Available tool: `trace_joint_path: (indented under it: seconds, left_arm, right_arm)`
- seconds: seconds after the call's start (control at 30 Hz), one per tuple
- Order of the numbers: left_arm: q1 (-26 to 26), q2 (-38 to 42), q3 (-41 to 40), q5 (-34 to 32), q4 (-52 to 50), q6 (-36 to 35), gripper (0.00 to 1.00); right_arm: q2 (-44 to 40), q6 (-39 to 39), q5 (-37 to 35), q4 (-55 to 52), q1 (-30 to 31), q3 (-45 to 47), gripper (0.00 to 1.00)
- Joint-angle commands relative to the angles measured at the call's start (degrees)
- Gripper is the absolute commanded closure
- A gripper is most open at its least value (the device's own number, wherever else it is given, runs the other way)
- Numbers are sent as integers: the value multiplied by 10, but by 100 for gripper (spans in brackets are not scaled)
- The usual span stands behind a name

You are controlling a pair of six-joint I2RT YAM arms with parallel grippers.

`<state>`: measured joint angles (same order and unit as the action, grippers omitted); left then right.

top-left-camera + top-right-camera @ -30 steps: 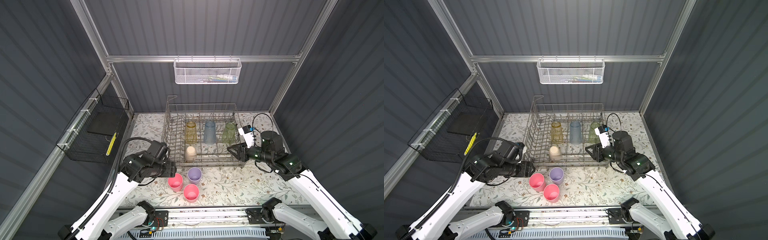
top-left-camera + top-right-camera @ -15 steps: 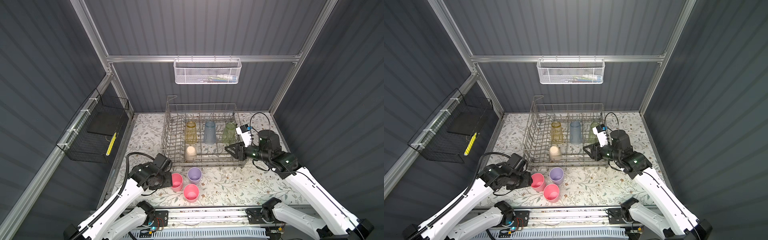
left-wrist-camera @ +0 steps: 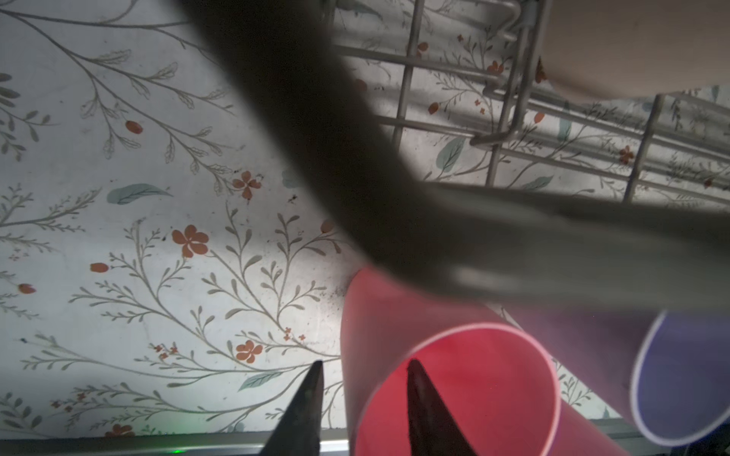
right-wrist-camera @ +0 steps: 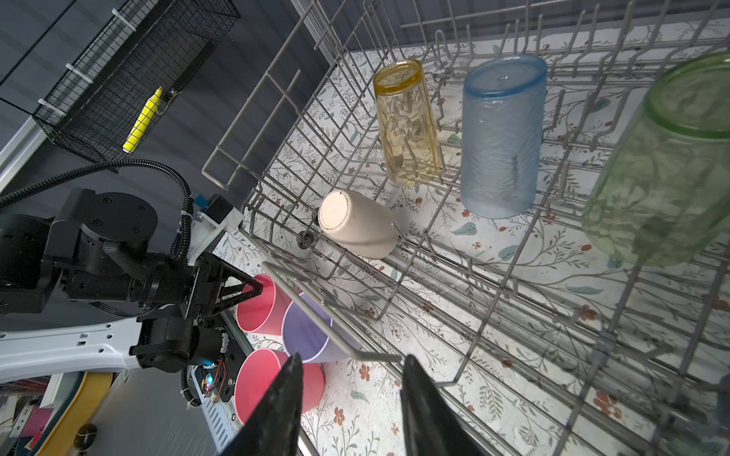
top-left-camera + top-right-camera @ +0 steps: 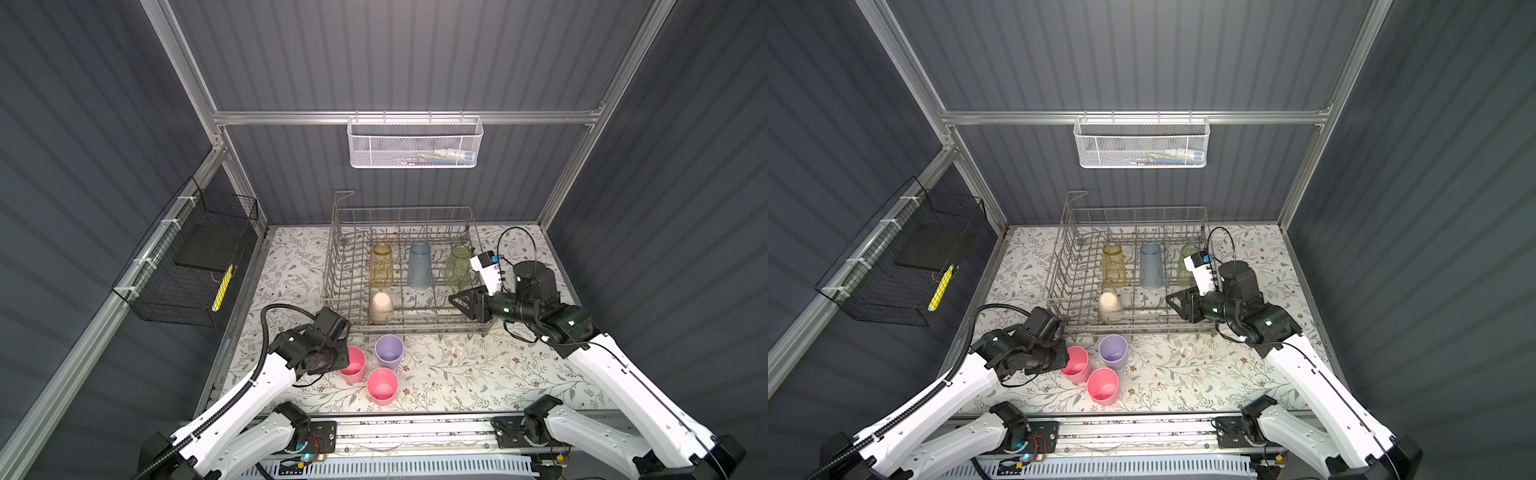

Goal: Load cups into a dish rack
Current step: Pick up the cup from the bottom-center of the table.

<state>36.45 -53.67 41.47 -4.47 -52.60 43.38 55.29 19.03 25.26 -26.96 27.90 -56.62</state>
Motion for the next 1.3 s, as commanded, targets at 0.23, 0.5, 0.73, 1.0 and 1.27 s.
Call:
trace_joint_path:
  seconds: [0.23,0.5,0.73,1.0,1.27]
  left_arm:
    - [4,-12,-21,5,5,14,78]
    - [5,-14,-13,14,-9,15,93]
    - [5,0,4,9,-39,13,100]
    - [5,48,75,19,-149,-3,100]
    - [5,72,226,9,-246,-41,100]
  right_arm:
    - [15,-3,2,14,3,4,57]
    - [16,-4,-2,12,2,3,57]
    - [17,-1,-5,13,2,5,57]
    - [27,0,5,12,2,-9,57]
    - [44,7,16,12,1,-36,55]
